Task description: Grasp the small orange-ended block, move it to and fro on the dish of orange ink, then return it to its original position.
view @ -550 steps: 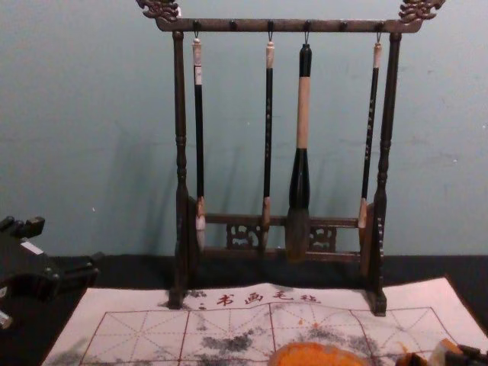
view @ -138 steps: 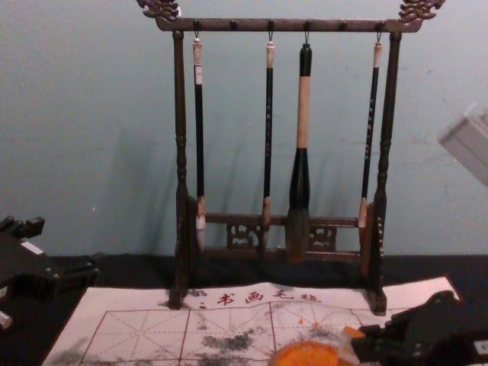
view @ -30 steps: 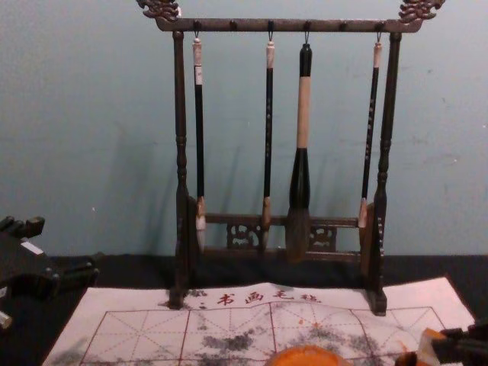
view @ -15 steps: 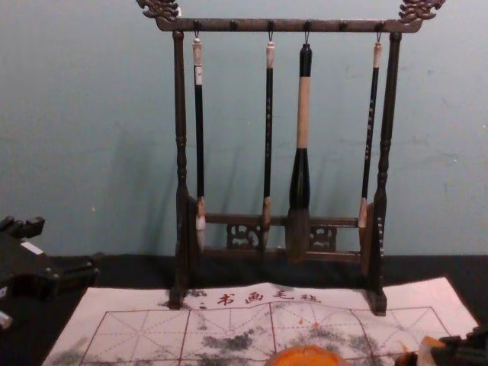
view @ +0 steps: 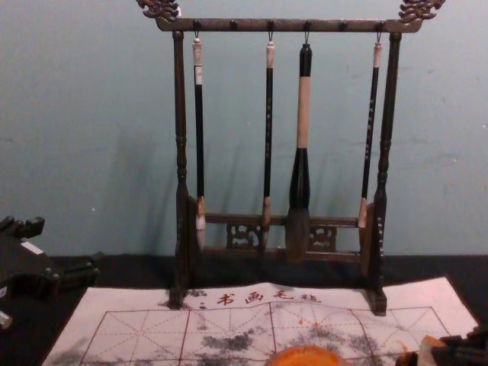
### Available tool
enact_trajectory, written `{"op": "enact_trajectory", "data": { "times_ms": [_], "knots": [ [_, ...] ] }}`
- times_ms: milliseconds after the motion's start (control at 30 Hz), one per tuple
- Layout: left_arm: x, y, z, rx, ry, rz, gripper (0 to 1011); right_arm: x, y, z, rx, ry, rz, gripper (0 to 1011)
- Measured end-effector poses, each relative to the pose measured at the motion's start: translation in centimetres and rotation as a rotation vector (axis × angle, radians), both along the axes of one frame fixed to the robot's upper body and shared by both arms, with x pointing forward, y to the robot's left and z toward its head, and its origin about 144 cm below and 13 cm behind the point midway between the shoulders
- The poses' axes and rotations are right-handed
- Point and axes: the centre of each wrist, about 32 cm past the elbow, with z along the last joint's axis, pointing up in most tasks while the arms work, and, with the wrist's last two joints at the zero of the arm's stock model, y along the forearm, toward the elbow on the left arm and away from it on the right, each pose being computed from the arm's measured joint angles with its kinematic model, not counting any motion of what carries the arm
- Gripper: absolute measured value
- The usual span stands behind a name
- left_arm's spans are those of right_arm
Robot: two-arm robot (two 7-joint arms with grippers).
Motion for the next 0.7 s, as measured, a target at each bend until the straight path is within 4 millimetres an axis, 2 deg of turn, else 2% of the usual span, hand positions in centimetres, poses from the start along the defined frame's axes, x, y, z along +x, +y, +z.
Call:
{"op": "enact_trajectory", "data": {
  "times_ms": [67, 267, 333, 367, 533, 567, 667, 700],
  "knots": [
    [0.00, 0.00, 0.00, 0.000, 0.000, 0.000, 1002, 0.00, -0.01, 0.01, 0.000, 0.000, 0.000, 62],
    [0.00, 0.00, 0.00, 0.000, 0.000, 0.000, 1001, 0.00, -0.01, 0.04, 0.001, -0.001, 0.000, 209],
    [0.00, 0.00, 0.00, 0.000, 0.000, 0.000, 1001, 0.00, -0.02, 0.05, 0.001, -0.001, 0.000, 266],
    [0.00, 0.00, 0.00, 0.000, 0.000, 0.000, 1001, 0.00, -0.02, 0.05, 0.001, -0.001, 0.000, 328],
    [0.00, 0.00, 0.00, 0.000, 0.000, 0.000, 1001, 0.00, -0.02, 0.06, 0.002, -0.001, 0.000, 469],
    [0.00, 0.00, 0.00, 0.000, 0.000, 0.000, 1001, 0.00, -0.03, 0.06, 0.002, -0.001, 0.000, 528],
    [0.00, 0.00, 0.00, 0.000, 0.000, 0.000, 1001, 0.00, -0.02, 0.06, 0.002, -0.001, 0.000, 590],
    [0.00, 0.00, 0.00, 0.000, 0.000, 0.000, 1001, 0.00, -0.02, 0.06, 0.002, -0.001, 0.000, 651]
  ]
}}
